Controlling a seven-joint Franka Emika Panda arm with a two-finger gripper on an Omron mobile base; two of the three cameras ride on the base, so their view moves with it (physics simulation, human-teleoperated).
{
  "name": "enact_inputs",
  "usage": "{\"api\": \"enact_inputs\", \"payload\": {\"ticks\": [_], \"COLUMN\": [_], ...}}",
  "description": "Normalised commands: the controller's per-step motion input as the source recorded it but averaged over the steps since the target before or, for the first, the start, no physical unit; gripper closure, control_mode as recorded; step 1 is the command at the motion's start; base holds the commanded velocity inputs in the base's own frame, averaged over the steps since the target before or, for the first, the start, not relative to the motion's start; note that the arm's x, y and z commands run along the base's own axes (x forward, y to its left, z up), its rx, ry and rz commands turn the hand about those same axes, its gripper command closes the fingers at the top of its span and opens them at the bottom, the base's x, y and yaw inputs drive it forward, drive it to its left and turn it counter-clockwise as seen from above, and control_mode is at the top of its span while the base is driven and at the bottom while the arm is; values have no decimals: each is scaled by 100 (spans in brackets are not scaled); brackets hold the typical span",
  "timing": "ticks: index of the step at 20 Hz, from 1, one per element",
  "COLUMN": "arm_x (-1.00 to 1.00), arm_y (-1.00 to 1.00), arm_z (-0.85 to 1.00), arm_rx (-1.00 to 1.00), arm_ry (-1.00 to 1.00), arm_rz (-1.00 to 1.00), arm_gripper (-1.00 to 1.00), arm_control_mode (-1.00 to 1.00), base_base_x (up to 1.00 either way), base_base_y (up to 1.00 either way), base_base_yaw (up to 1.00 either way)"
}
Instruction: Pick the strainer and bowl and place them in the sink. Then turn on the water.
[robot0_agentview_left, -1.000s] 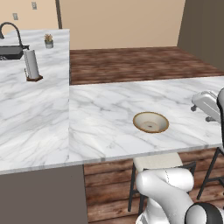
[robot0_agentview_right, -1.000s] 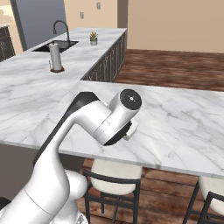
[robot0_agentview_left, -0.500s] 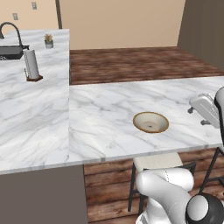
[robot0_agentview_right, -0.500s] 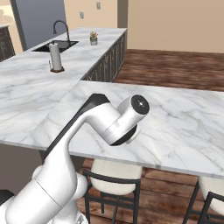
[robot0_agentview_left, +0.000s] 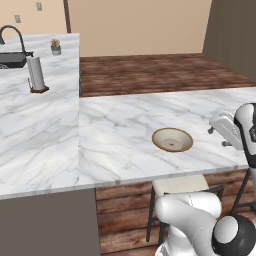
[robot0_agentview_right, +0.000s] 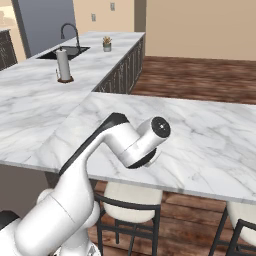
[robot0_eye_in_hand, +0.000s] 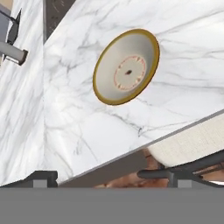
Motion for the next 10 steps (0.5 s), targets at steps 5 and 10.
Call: {"api": "enact_inputs", "payload": {"ticks": [5,10], "arm_x": [37,34], "arm_y": [0,-1], "arm_z": [-27,-25], "arm_rx": [5,8], "arm_ry": [0,0], "arm_rz": [0,0], "arm_gripper": [-100,-100], "arm_control_mode": [-100,-100], "base_base_x": [0,0], "base_base_y": [0,0], "base_base_yaw": [0,0]}}
